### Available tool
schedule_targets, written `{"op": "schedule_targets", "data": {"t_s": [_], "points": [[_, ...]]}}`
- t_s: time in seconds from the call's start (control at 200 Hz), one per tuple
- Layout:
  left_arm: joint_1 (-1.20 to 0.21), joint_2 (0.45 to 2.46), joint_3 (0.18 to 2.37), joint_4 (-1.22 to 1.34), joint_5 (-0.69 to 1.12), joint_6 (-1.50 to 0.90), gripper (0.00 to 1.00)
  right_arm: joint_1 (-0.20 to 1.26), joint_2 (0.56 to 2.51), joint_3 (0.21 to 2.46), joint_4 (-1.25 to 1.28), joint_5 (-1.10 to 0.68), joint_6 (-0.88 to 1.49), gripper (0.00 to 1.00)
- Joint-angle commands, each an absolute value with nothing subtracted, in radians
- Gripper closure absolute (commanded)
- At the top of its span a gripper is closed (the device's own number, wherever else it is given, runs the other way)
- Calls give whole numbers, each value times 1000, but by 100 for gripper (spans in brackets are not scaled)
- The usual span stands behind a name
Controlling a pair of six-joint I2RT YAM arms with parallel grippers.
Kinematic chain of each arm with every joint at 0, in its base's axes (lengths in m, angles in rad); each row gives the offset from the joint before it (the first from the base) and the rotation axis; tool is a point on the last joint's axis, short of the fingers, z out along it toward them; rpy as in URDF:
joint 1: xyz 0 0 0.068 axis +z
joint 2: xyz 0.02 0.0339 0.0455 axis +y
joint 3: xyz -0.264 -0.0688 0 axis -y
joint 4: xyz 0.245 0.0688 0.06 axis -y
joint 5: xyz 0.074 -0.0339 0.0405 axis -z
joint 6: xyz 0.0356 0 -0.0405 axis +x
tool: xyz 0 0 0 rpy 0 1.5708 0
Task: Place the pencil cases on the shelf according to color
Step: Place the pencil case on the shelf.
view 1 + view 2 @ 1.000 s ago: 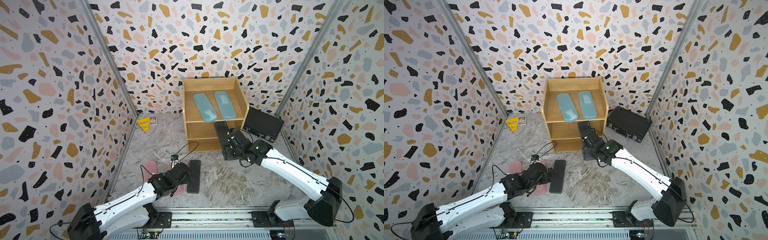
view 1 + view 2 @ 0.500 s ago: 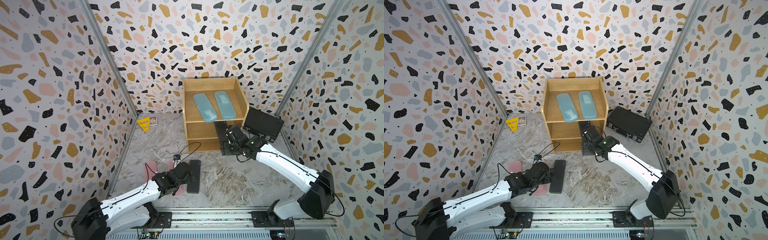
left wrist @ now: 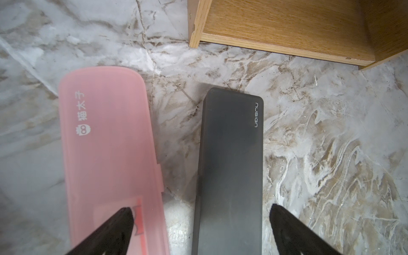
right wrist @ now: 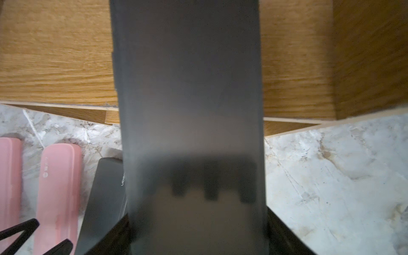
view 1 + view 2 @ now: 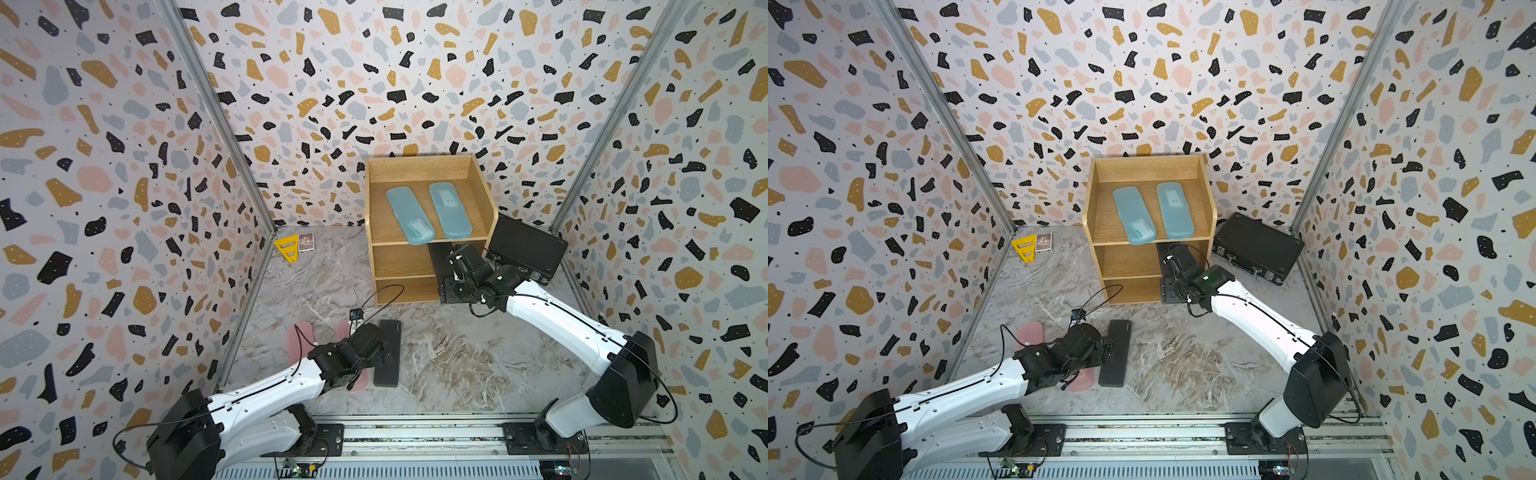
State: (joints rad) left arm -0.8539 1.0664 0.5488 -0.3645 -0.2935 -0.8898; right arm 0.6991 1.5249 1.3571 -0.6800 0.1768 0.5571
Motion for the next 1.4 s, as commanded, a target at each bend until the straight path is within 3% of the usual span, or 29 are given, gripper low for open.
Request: {"op": "schedule_targets", "data": {"t_s": [0.0,0.245,0.891,1.056,1.266,1.391], "points": [[-856,1082,577,-341,-295,-866,0,695,1514,1414,-667,201,553,16],[-853,1111,592,-335,-285,-860,0,693,1507,1430,-673,196,548,8],[-852,1027,578,-396,-319,-864,0,694,1334,1344,-834,201,468,7],[-853,1033,578,-400,-323,-864,0,695,1254,1249,-801,158,490,17],[-849,1048,583,-397,-326,-865,0,695,1210,1116,-677,46,527,47],[-848,1048,586,-397,-327,-863,0,695,1225,1057,-571,21,550,56]]}}
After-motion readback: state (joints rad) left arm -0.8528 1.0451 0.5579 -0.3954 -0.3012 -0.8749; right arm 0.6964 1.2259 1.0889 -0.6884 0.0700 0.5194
